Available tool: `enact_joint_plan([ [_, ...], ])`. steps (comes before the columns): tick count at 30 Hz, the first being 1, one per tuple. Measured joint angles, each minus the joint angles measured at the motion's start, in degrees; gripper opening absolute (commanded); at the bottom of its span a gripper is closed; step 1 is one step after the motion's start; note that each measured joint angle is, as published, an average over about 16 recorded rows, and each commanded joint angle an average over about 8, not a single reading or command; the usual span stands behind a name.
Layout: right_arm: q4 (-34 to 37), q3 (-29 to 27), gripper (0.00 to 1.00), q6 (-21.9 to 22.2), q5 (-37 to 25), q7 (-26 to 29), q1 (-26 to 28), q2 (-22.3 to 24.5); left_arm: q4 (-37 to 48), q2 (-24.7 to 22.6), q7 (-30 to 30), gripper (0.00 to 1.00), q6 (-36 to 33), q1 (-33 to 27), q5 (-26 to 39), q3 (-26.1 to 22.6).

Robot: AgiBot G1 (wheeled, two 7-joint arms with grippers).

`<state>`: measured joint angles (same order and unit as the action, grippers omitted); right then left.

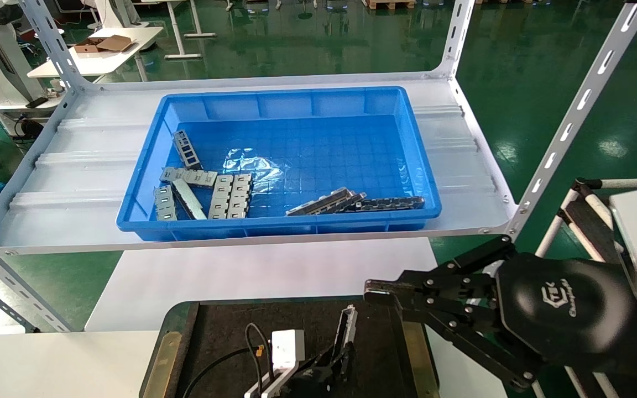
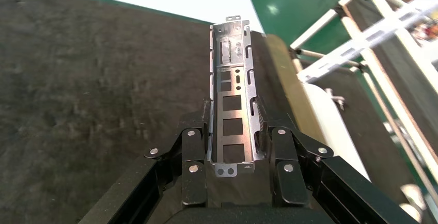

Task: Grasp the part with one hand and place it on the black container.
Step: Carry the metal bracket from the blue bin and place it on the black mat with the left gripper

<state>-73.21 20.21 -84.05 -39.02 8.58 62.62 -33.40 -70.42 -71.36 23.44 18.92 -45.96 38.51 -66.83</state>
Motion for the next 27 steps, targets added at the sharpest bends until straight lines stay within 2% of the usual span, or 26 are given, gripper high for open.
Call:
enact_joint_plan([
  [12, 0.0, 0.0, 0.0, 0.0, 0.0, 0.0, 0.0, 0.0, 5.2, -5.0, 0.7, 0.0, 4.8, -1.8, -1.9, -0.4],
  [27, 0.0, 0.0, 0.0, 0.0, 0.0, 0.0, 0.0, 0.0, 8.5, -6.3, 4.5, 0.0, 5.8, -3.1, -1.9, -2.6],
])
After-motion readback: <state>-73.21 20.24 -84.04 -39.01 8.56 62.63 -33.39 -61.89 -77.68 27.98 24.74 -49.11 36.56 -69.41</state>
